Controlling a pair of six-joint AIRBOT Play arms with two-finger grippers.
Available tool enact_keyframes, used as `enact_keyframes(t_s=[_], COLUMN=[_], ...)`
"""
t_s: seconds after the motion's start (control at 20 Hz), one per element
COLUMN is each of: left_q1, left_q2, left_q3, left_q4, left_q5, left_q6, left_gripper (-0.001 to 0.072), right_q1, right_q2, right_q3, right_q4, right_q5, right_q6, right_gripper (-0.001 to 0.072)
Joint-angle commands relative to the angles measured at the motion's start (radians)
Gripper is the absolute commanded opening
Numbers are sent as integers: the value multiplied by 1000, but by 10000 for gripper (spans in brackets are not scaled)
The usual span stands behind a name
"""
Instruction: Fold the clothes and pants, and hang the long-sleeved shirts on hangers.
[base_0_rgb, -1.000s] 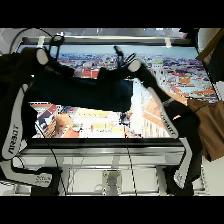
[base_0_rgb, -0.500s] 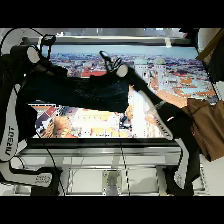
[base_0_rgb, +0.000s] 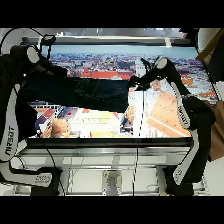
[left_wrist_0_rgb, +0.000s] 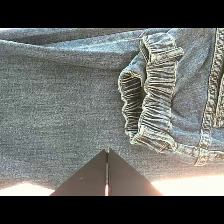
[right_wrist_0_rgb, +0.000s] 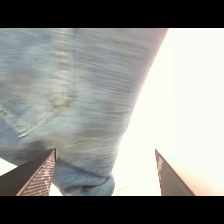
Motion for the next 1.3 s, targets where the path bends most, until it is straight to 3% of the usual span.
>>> enact_keyframes(t_s=[0.0,0.35,0.4,0.5,0.65,0.85,0.95,1.05,1.25], left_q1=[0,0,0,0,2,-31,-72,-140,-354], left_q2=[1,1,1,1,5,28,31,30,-8], left_q3=[0,0,0,0,0,-2,-8,-66,-288], left_q4=[0,0,0,1,1,-35,-132,-214,-218], left_q5=[0,-3,-13,-57,-113,-156,-153,-109,99], left_q6=[-9,-8,-8,-8,-8,-8,-8,4,4], left_gripper=[15,15,15,15,15,15,15,15,15], right_q1=[-35,97,111,121,98,35,-10,-56,-123], right_q2=[-68,-121,-119,-114,-67,76,153,219,335], right_q3=[-65,-63,-63,-45,-30,-30,-30,-30,-30], right_q4=[175,365,392,417,378,114,36,13,16], right_q5=[-27,-119,-105,-16,139,298,384,442,502], right_q6=[-17,-97,-98,-147,-146,-109,-100,-86,-50], right_gripper=[687,669,538,20,26,26,26,26,26])
